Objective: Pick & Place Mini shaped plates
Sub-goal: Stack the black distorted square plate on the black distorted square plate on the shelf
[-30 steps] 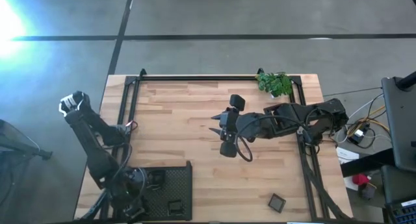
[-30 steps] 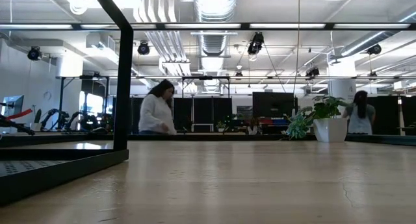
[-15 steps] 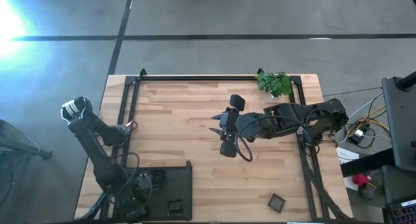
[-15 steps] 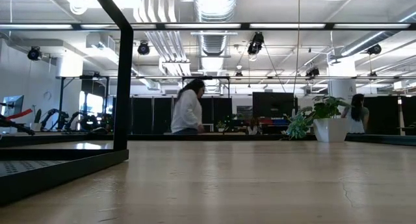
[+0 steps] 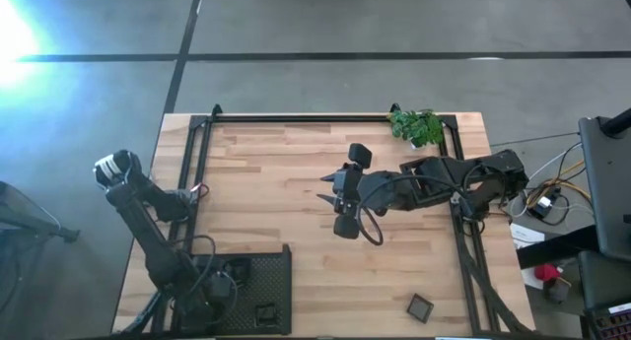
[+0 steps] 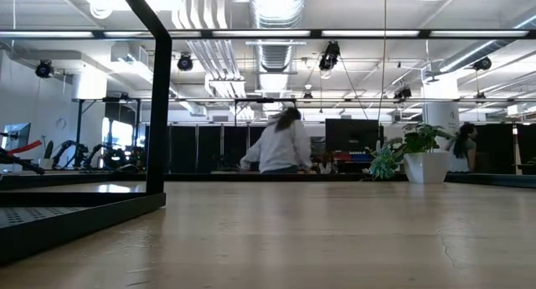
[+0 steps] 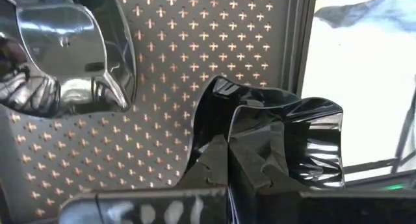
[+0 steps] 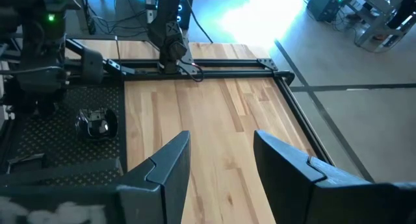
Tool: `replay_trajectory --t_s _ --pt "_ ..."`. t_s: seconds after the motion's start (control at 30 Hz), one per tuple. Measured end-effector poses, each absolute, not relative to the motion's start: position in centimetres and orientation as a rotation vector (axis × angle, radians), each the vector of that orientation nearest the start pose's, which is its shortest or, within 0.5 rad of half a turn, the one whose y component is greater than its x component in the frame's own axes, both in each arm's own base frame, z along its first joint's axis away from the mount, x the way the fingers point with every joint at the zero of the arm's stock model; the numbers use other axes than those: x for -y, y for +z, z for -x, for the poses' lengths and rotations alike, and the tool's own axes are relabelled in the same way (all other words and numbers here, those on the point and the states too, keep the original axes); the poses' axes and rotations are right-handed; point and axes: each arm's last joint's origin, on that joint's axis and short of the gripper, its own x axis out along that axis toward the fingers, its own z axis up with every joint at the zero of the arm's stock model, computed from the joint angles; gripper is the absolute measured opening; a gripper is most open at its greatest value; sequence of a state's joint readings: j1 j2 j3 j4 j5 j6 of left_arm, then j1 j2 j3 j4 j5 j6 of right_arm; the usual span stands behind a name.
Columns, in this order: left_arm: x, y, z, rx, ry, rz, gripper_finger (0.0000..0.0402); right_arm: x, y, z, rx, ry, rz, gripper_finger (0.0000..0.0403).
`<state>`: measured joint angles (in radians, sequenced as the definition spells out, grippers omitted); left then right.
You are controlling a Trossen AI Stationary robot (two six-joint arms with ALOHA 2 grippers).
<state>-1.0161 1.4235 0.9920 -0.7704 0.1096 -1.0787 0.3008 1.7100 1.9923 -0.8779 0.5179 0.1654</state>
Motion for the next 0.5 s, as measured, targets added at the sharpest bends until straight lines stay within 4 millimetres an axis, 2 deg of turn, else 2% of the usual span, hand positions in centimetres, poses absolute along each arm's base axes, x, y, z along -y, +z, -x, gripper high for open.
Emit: replay_trajectory --t_s 0.5 --pt "22.71 21.79 -13.79 -1.443 -0.331 0.210 0.0006 -9.06 43.87 -34.05 -0.526 -0.258 0.073 0.0166"
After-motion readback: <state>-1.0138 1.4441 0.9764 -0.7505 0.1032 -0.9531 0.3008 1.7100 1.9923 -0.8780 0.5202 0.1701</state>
